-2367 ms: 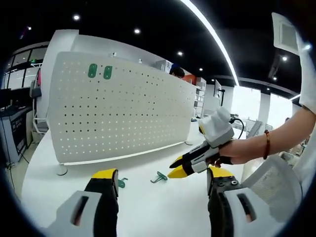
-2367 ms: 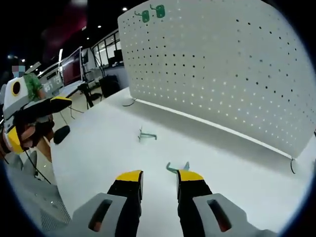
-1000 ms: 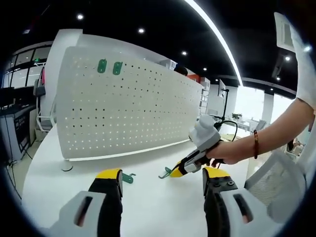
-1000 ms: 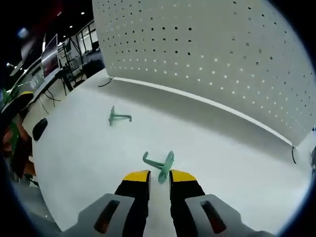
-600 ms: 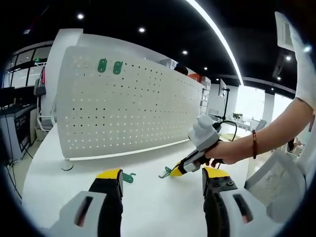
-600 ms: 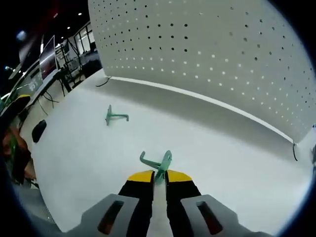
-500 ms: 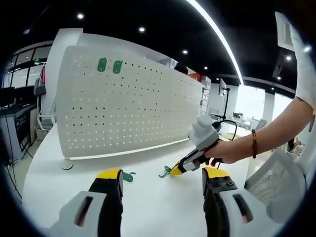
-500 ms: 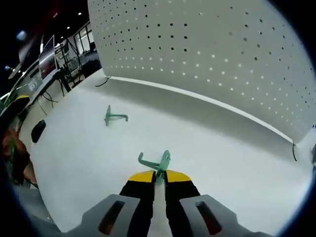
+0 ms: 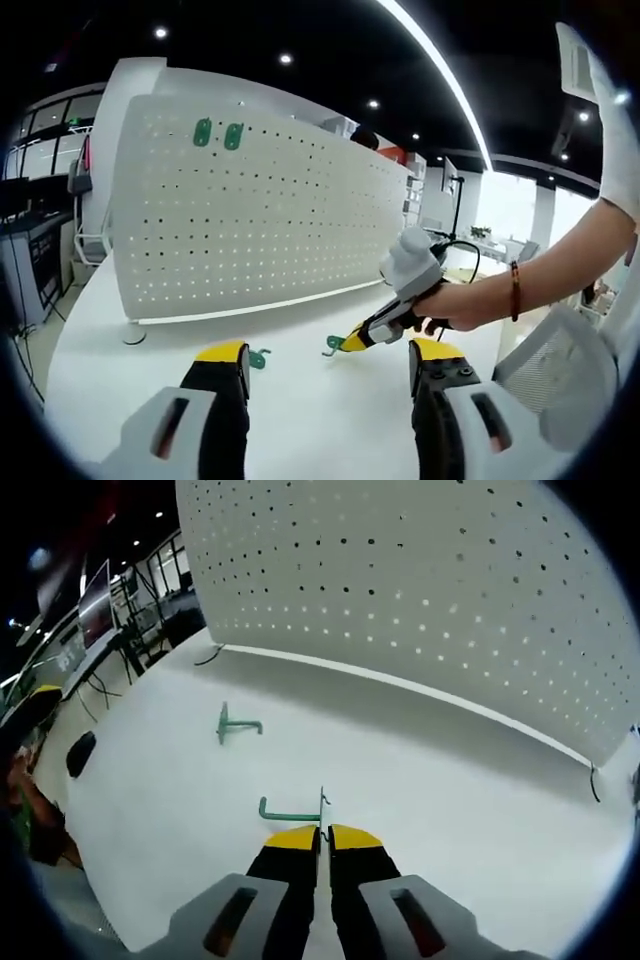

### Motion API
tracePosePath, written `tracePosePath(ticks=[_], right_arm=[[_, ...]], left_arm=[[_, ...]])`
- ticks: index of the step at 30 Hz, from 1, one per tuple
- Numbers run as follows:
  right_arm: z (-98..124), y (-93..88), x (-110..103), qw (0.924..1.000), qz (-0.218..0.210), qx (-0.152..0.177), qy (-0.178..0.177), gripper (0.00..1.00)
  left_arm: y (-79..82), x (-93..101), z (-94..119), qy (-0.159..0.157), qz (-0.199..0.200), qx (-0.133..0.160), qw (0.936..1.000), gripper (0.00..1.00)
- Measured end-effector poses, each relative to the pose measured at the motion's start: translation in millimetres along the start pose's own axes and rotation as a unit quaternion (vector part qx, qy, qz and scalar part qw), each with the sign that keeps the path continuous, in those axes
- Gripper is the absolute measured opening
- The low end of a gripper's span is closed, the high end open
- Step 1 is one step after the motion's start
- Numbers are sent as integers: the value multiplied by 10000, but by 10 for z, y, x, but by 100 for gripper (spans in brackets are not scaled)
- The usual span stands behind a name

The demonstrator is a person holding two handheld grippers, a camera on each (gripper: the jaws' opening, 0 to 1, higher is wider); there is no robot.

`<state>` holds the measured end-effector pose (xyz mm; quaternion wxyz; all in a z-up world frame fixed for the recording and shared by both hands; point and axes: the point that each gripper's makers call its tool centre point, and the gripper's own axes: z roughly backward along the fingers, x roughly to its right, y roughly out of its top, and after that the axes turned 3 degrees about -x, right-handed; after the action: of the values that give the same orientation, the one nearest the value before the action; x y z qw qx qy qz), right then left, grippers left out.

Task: Insert the hook assembly into the mounting plate slot until the hook locks in place.

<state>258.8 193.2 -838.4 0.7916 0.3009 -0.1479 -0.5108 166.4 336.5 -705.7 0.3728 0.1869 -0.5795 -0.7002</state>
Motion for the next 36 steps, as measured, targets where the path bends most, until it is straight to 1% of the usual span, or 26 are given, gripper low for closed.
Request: tracePosePath(ticks=[4, 7, 10, 14, 16, 18, 21, 23, 27, 29, 30, 32, 34, 36], right_arm=[[85, 62, -24, 9999, -28, 167, 19, 2], [172, 117, -43, 9993, -103, 357, 24, 2], [220, 105, -69, 9991, -130, 399, 65, 2], [313, 80, -86, 9983, -197, 538, 74, 2], [363, 86, -97, 9976, -251, 632, 99, 2], [426, 115, -122, 9964, -258, 793, 150, 2], [500, 111, -135, 9957, -204, 897, 148, 2], [557, 134, -164, 9940, -259, 1035, 236, 2], [689, 202, -220, 9911, -184, 1285, 301, 2], [753, 261, -249, 9884, -112, 1474, 337, 2], [795, 300, -276, 9862, -46, 1614, 381, 2], [849, 308, -299, 9852, 46, 1673, 369, 2], [903, 325, -323, 9836, 19, 1755, 408, 2], [950, 344, -357, 9817, 46, 1852, 448, 2]], left_arm=[[23, 44, -19, -50, -1, -1, 10000, 66], [37, 86, -39, -105, 7, -8, 9999, 66], [50, 129, -59, -152, -12, -22, 9999, 66], [76, 184, -76, -236, -80, -26, 9997, 66], [91, 199, -80, -253, -101, -33, 9996, 65], [106, 206, -79, -267, -98, -24, 9996, 65], [129, 227, -78, -304, -117, -3, 9995, 65], [134, 243, -79, -328, -139, -13, 9994, 65], [144, 278, -67, -365, -123, -22, 9993, 65], [137, 308, -59, -405, -54, -78, 9991, 64], [137, 307, -55, -375, -53, -106, 9992, 61], [148, 325, -53, -390, -68, -111, 9992, 59], [148, 352, -63, -428, 6, -170, 9989, 61], [168, 378, -68, -424, -45, -168, 9989, 60]])
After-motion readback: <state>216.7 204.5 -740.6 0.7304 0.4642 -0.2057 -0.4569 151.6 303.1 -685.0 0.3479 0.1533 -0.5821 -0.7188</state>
